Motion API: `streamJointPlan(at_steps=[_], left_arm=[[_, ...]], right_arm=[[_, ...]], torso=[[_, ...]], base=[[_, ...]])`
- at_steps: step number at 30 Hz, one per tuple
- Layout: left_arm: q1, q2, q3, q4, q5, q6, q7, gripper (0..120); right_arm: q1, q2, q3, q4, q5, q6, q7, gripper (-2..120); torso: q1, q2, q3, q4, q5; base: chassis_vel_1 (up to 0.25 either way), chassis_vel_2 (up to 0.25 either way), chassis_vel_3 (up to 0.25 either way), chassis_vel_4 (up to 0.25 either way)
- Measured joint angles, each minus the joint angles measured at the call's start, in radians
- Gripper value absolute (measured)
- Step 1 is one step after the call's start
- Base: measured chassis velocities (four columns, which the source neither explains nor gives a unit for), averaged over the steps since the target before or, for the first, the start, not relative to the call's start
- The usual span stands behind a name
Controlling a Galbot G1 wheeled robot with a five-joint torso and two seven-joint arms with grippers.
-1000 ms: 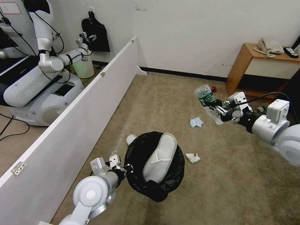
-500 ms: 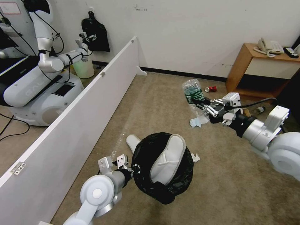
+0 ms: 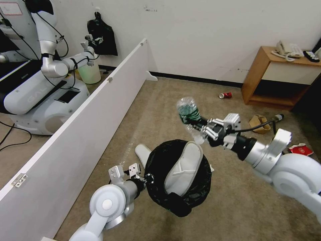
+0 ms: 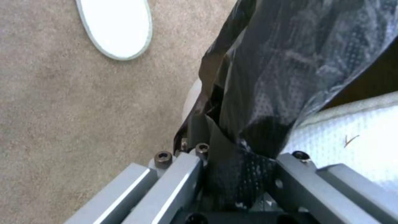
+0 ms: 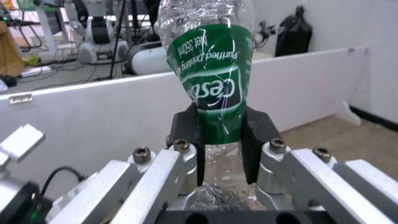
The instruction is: Pick up the trash bin, then pick up the garbage from the floor and place it into the trash bin.
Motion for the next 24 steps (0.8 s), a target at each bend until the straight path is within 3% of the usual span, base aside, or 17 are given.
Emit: streamJointPlan(at_steps=[24], left_arm=[[0.030,-0.017,-0.008,-0.047,0.005,0.008,-0.001,0]], right_arm=[[-0.022,0.074,-0.098,-0.048,-0.092,0.000,-0.013,16]], torso=[[0.000,0.000,0.000,0.0000,-0.0001]], base=[[0.000,0.000,0.000,0.000]])
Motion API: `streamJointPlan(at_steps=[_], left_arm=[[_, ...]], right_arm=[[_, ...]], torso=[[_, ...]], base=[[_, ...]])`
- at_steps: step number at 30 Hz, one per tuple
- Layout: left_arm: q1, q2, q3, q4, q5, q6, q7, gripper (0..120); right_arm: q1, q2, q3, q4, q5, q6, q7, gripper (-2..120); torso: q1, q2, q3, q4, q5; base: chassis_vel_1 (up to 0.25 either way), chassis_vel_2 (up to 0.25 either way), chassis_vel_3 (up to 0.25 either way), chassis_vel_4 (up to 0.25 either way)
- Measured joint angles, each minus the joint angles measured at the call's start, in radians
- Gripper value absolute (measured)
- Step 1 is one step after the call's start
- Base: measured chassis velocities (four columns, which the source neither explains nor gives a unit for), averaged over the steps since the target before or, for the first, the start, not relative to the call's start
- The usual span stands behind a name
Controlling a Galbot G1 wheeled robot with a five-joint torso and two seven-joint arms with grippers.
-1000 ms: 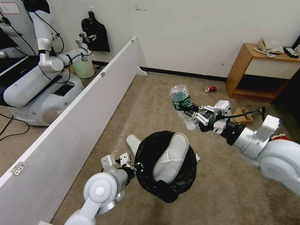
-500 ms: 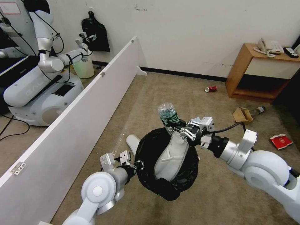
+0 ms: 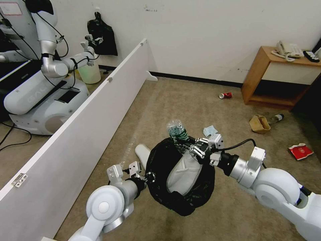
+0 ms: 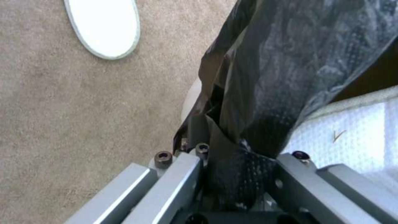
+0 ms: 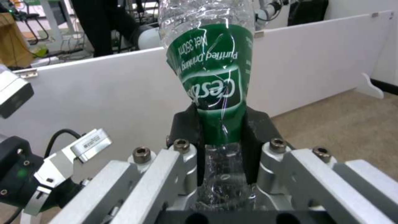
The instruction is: Pick up the trash bin, then pick up the garbage from the floor and place it into the trash bin.
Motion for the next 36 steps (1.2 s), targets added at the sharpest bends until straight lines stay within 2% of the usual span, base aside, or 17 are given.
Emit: streamJointPlan(at_steps=[15,18,22,24,27,36], left_arm=[[-0.001,-0.010,0.001,0.008,0.013,0.002,0.003,0],[0.000,-0.011,0.001,0.015,0.020,0.001,0.007,0],[0.000,-0.013,0.001,0.019,0.023,0.001,0.008,0],[-0.001,-0.015,0.001,0.024,0.026,0.001,0.008,0],[-0.001,-0.015,0.000,0.027,0.028,0.001,0.010,0],[-0.001,-0.015,-0.005,0.027,0.029,-0.001,0.010,0]], right_arm=[[0.016,0.014,-0.041,0.000,-0.021,-0.002,-0.004,16],[0.017,0.014,-0.041,0.000,-0.022,-0.002,-0.007,28],[0.020,0.013,-0.040,0.000,-0.022,-0.002,-0.010,36],[0.020,0.013,-0.038,0.000,-0.020,-0.001,-0.012,50],[0.018,0.013,-0.037,0.002,-0.020,0.000,-0.014,59],[0.015,0.015,-0.037,0.004,-0.020,0.002,-0.017,62]], torso=[[0.000,0.000,0.000,0.0000,0.0000],[0.000,0.000,0.000,0.0000,0.0000],[0.000,0.000,0.000,0.0000,0.0000],[0.000,0.000,0.000,0.0000,0.0000],[0.000,0.000,0.000,0.0000,0.0000],[0.000,0.000,0.000,0.0000,0.0000]], base=[[0.000,0.000,0.000,0.000],[0.000,0.000,0.000,0.000],[0.000,0.000,0.000,0.000],[0.000,0.000,0.000,0.000],[0.000,0.000,0.000,0.000],[0.000,0.000,0.000,0.000]])
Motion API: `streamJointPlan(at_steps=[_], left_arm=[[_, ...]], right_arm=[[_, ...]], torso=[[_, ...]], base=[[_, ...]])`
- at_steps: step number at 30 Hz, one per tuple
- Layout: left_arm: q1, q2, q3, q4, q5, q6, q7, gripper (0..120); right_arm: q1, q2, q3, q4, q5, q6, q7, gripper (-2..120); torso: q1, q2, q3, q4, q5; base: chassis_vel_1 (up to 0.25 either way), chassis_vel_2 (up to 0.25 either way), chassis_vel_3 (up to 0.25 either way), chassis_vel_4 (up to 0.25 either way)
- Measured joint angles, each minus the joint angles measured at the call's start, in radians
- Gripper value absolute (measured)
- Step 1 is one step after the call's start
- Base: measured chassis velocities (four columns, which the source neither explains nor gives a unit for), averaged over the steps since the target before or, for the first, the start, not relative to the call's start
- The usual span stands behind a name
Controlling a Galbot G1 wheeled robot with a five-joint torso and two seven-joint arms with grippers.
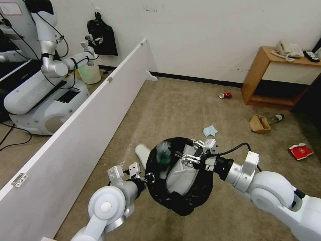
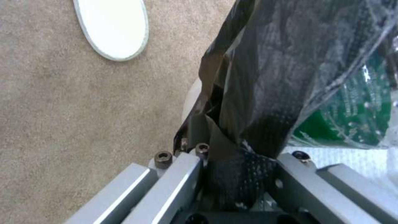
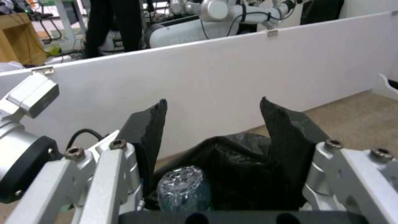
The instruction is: Pick up the trash bin, then pick up the garbage from the floor and place it into the trash bin.
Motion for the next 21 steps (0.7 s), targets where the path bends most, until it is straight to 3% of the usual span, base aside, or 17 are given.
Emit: streamJointPlan(at_steps=[21], left_arm=[[0.006,-0.005,-0.008,-0.002,0.008,-0.001,0.000,0]], right_arm=[[-0.017,0.005,0.015,-0.001,-0.010,0.012,-0.014,62]], torso=[[0.000,0.000,0.000,0.0000,0.0000]], base=[[0.000,0.000,0.000,0.000]])
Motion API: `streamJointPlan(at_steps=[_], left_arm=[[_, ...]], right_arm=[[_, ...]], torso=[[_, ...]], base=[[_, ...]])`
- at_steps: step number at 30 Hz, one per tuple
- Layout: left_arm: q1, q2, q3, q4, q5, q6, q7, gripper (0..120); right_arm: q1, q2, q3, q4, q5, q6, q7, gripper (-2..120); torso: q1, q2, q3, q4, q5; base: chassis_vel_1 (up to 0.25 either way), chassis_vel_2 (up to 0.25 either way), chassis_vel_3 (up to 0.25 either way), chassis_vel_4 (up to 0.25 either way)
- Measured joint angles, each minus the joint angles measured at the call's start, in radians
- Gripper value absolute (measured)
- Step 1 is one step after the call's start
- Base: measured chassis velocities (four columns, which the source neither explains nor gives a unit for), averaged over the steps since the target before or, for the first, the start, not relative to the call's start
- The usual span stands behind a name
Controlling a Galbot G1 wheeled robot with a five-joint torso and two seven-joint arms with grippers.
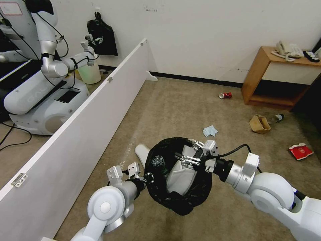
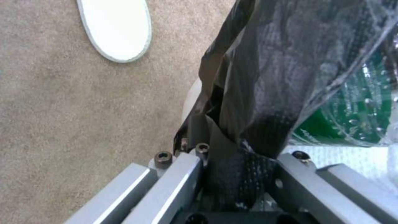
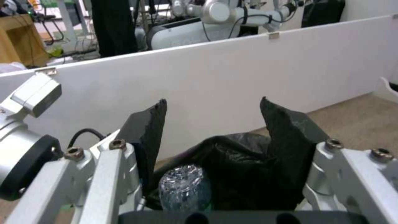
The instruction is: Pick up the trash bin, then pick up the garbage from the floor and place it into the trash bin.
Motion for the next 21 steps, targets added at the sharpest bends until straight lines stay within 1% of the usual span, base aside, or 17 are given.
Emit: streamJointPlan(at_steps=[4,6,11,13,14,16,20,21], left_arm=[[0.003,-0.001,-0.004,0.000,0.002,0.000,0.000,0],[0.008,0.000,-0.006,-0.001,0.005,0.000,0.001,0],[0.023,0.003,-0.009,-0.002,0.016,0.000,0.006,0],[0.029,0.003,-0.011,-0.005,0.022,0.000,0.009,0],[0.029,0.003,-0.011,-0.005,0.022,0.000,0.009,0],[0.036,0.003,-0.012,-0.011,0.026,0.000,0.009,0],[0.040,0.004,-0.013,-0.013,0.028,0.000,0.010,0],[0.045,0.005,-0.015,-0.015,0.031,0.000,0.011,0]], right_arm=[[-0.002,-0.003,0.021,0.010,0.005,0.003,-0.002,63],[-0.002,-0.007,0.045,0.024,0.018,0.003,-0.002,67],[-0.006,-0.023,0.106,0.047,0.045,0.007,-0.008,70],[-0.018,-0.033,0.146,0.055,0.053,0.014,-0.015,77],[-0.018,-0.033,0.146,0.055,0.053,0.014,-0.015,77],[-0.034,-0.036,0.189,0.061,0.056,0.022,-0.019,82],[-0.041,-0.036,0.204,0.063,0.057,0.025,-0.019,86],[-0.049,-0.035,0.218,0.065,0.058,0.026,-0.019,90]], torso=[[0.000,0.000,0.000,0.0000,0.0000],[0.000,0.000,0.000,0.0000,0.0000],[0.000,0.000,0.000,0.0001,0.0000],[0.000,0.000,0.000,0.0001,-0.0001],[0.000,0.000,0.000,0.0001,-0.0001],[0.000,0.000,0.000,-0.0001,-0.0001],[0.000,0.000,0.000,-0.0001,0.0000],[0.000,0.000,0.000,0.0000,0.0000]], base=[[0.000,0.000,0.000,0.000],[0.000,0.000,0.000,0.000],[0.000,0.000,0.000,0.000],[0.000,0.000,0.000,0.000],[0.000,0.000,0.000,0.000],[0.000,0.000,0.000,0.000],[0.000,0.000,0.000,0.000],[0.000,0.000,0.000,0.000]])
